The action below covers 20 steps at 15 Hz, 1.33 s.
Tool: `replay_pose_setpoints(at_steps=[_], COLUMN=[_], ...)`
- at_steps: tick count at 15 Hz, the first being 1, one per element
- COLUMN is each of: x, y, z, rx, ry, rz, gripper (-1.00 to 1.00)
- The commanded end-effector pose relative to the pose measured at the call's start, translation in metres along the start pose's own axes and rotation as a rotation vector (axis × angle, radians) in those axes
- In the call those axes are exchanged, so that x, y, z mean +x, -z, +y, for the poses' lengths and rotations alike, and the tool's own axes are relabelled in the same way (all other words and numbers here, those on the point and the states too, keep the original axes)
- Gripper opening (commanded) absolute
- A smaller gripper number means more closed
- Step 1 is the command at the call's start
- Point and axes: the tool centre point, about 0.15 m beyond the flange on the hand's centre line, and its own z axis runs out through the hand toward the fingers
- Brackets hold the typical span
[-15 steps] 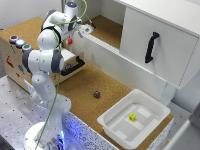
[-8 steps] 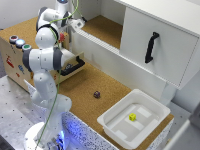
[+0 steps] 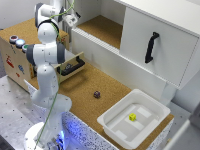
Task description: Put the pink block on top of the drawer
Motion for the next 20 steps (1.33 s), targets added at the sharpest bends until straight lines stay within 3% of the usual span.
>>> replay_pose_setpoints(at_steps=[1, 7, 8, 9, 14, 17, 20], x=[0.016, 0.016, 0.004, 0.005, 0.011, 0.011, 0.003], y=[0.0, 0.0, 0.0, 0.0, -0.033, 0.0, 0.043], z=[0.019, 0.019, 0.0, -0.002, -0.014, -0.018, -0.042], rx=[0.085, 0.085, 0.005, -0.002, 0.084, 0.013, -0.079], ry=[-0.011, -0.011, 0.015, 0.019, 0.032, -0.01, -0.009], rz=[-0.057, -0.057, -0.009, -0.015, -0.064, -0.028, -0.035], gripper=[-1.0, -1.0, 1.0, 1.0, 1.0, 1.0, 1.0])
